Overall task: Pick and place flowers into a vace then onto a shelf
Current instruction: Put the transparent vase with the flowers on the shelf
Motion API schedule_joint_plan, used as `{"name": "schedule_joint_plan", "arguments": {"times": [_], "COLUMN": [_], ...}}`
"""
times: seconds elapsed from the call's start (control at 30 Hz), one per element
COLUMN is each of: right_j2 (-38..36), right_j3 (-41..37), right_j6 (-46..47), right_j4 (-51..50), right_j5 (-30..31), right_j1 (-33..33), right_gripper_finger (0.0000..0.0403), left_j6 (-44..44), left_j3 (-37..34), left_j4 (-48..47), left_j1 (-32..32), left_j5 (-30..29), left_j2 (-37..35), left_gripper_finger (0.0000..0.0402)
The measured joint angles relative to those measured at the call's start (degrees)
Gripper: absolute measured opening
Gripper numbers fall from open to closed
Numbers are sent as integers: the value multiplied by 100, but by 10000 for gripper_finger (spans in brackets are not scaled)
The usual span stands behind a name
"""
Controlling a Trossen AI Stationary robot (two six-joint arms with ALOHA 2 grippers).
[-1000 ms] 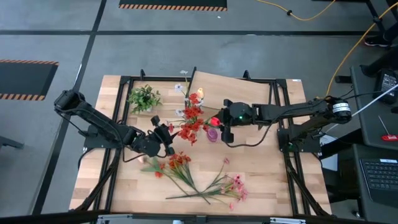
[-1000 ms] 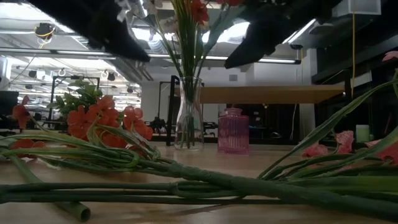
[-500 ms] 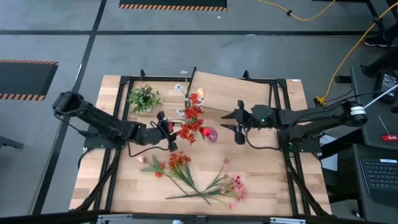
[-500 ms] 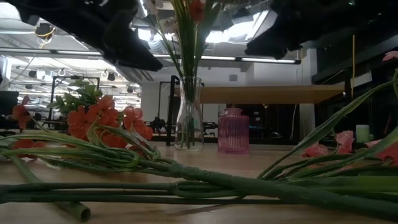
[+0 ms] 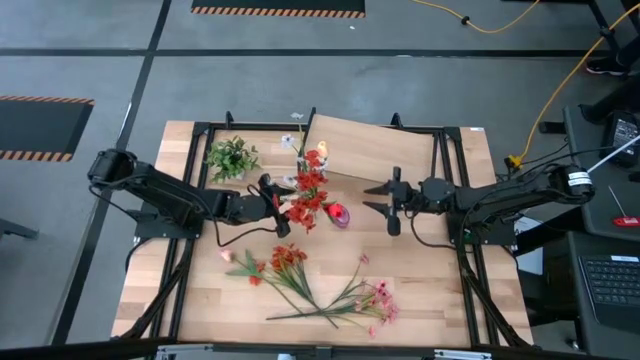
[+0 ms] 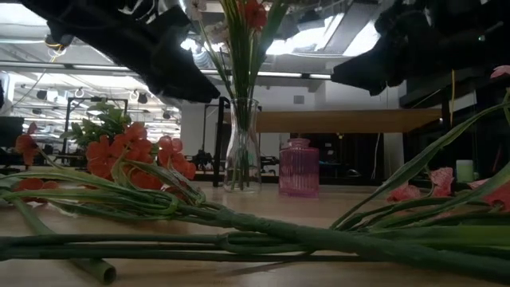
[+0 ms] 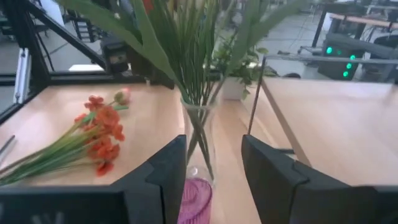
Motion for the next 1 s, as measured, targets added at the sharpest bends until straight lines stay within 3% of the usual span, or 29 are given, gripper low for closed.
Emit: {"name": "schedule_joint_plan", "arguments": {"times": [0.37,1.0], "right_j2": [0,2], "right_j3": [-41,-41], "right_j6": [91,-33], "right_j4": [11,2], "right_j5": [-2,-155], "right_j1": [3,4], "right_gripper_finger": [157,157], "left_j6": [345,218], "left_j3": [0,0], "left_j4": [1346,1592], "left_j1": [147,793], "left_j5": [302,1293], "left_j2": [1067,1093], "left_gripper_finger": [235,235]}}
